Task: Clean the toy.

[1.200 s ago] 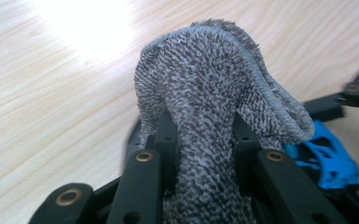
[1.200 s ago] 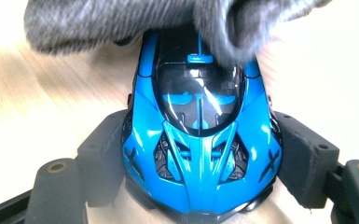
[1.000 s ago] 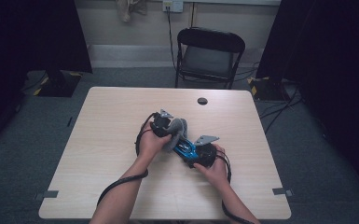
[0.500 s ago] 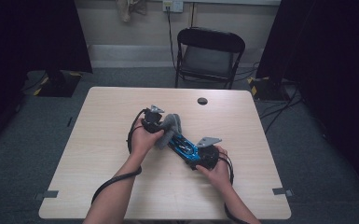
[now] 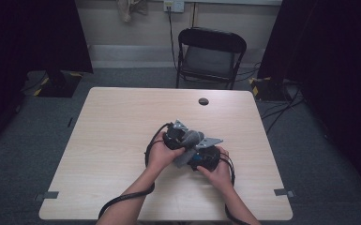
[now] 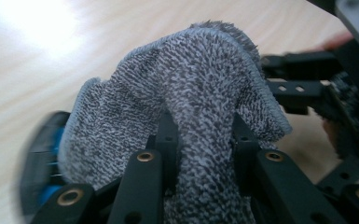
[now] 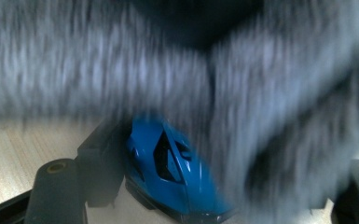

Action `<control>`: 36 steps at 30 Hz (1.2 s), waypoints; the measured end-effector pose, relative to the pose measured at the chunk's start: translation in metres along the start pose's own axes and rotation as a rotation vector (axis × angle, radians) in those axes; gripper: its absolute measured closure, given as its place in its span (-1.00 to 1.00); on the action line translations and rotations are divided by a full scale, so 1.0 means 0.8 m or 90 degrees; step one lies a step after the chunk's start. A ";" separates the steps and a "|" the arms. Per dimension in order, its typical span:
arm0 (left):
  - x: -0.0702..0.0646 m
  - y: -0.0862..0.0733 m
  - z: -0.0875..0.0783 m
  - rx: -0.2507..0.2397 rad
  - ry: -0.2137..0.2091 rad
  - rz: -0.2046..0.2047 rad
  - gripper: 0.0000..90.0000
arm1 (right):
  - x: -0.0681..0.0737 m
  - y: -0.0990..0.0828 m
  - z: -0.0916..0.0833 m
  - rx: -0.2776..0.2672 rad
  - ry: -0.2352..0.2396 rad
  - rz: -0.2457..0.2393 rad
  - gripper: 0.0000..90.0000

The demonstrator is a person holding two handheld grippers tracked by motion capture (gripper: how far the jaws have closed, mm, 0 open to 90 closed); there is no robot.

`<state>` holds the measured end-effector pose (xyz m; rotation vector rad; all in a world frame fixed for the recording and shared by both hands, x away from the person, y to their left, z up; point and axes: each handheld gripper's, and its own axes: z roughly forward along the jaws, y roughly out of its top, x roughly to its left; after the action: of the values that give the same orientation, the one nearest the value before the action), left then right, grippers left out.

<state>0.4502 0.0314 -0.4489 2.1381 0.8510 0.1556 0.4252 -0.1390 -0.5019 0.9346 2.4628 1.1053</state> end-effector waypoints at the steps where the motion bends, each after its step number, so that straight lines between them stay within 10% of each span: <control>1: 0.000 0.000 0.000 0.000 0.000 0.000 0.59 | 0.000 0.000 0.000 0.000 0.000 0.000 -0.42; 8: -0.019 -0.006 0.020 0.024 -0.041 0.009 0.59 | 0.000 0.000 0.000 0.000 0.000 -0.001 -0.42; 36: -0.024 -0.012 0.025 0.018 -0.004 0.054 0.60 | 0.000 0.000 0.000 0.000 0.000 0.000 -0.42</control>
<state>0.4380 0.0112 -0.4660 2.2009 0.7634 0.1819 0.4250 -0.1391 -0.5021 0.9353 2.4619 1.1050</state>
